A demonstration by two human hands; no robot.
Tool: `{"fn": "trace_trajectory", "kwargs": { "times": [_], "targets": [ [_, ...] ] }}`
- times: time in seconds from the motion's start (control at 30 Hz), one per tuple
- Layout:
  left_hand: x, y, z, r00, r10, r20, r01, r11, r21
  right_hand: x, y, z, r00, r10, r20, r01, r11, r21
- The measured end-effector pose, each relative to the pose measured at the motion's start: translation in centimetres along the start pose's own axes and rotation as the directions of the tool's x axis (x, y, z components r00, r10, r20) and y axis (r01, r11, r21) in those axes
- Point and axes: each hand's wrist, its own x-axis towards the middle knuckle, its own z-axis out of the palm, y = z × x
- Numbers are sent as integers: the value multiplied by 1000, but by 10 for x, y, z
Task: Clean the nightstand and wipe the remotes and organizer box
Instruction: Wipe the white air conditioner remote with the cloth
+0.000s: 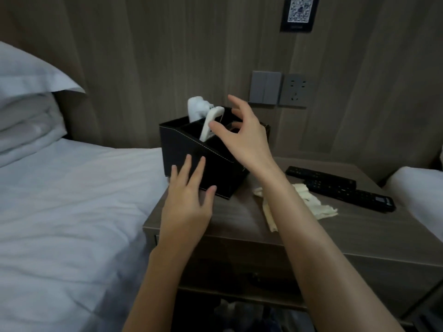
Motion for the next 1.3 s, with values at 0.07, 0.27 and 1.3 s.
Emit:
{"fn": "trace_trajectory", "kwargs": {
  "times": [0.07, 0.27, 1.3],
  "targets": [
    [1, -2, -1, 1000, -7, 30, 7, 1000, 1, 3, 6, 9, 1000, 2, 17, -2, 1000, 3],
    [3, -5, -1, 996, -11, 84, 11, 1000, -1, 8, 15, 27, 999, -36, 1, 36, 998, 56],
    [-14, 85, -13, 960, 170, -221, -256, 849, -462, -55, -24, -114, 978, 159, -138, -79, 885, 459]
  ]
}}
